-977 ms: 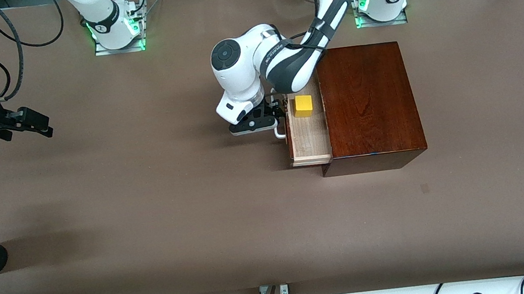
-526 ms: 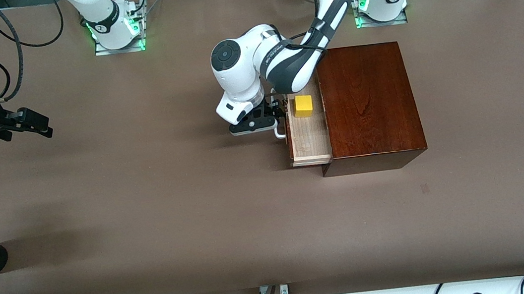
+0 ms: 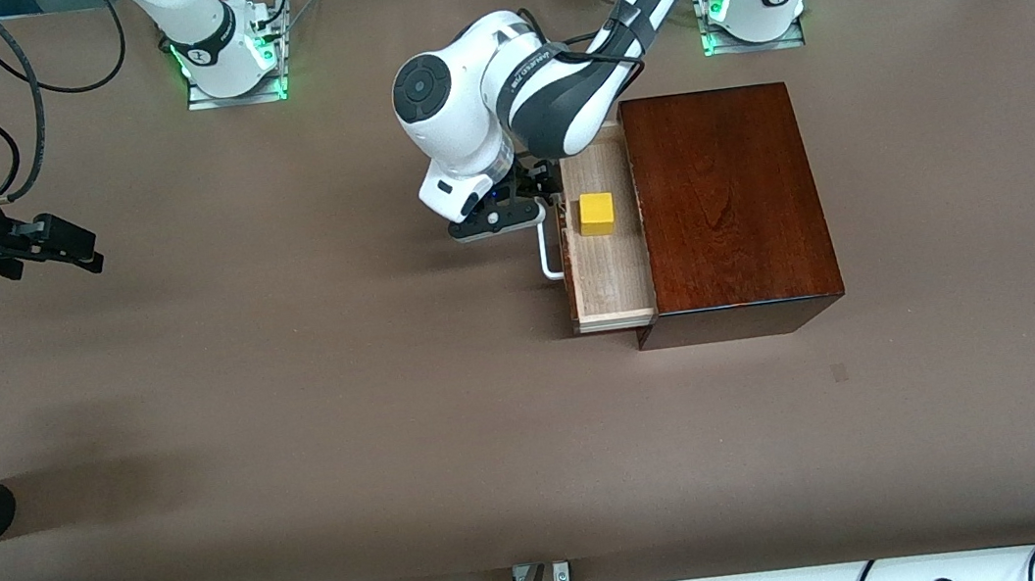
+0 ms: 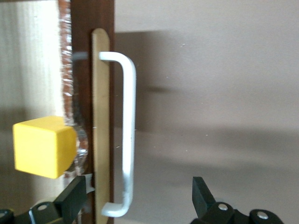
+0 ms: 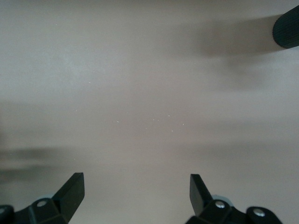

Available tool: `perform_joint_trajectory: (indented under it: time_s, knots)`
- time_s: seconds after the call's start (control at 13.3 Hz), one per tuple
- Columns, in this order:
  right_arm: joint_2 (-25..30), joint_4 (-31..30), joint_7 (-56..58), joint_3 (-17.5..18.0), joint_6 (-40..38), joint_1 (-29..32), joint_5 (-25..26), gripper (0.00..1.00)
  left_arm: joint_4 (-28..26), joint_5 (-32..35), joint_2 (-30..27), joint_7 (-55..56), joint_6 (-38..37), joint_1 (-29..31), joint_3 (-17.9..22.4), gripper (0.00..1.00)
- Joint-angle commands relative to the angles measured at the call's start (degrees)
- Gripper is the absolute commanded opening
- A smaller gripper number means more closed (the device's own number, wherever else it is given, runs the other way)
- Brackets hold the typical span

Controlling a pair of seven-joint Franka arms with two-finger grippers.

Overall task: Open drawer, take yellow block, close drawer
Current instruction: 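Release the handle and lift the left gripper away while the right gripper approaches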

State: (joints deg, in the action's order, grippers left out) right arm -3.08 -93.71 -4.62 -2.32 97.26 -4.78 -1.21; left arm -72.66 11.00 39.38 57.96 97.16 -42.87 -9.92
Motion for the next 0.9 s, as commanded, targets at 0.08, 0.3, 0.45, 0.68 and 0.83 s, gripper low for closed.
perform_joint_trajectory:
  time_s: [0.08,0.3,0.45,0.68,0.83]
  knots:
    - [-0.4,1.3,-0.3,0.0,-0.8,-0.1,-0.6,1.0,0.6,-2.1,-3.9,0.2,-5.4,1.1,-0.6,1.0]
    - [-0.4,1.4,1.0,0.1,-0.5,-2.9,-0.7,1.0,0.2,-6.2,-9.9,0.1,-6.9,5.8,-0.5,1.0]
    - [-0.4,1.8,0.8,0.1,-0.4,-6.4,-0.8,1.0,-1.3,-6.9,-13.3,-0.2,-7.2,10.2,-0.6,1.0]
    - [-1.5,3.4,0.4,0.1,-0.3,-11.2,-1.4,1.0,-3.7,-7.3,-18.7,-8.7,-9.9,16.6,-0.6,1.0]
    - [-2.7,3.4,-0.2,0.1,-0.2,-14.4,-1.6,1.0,-6.1,-8.8,-22.2,-16.2,-10.9,21.1,0.2,1.0]
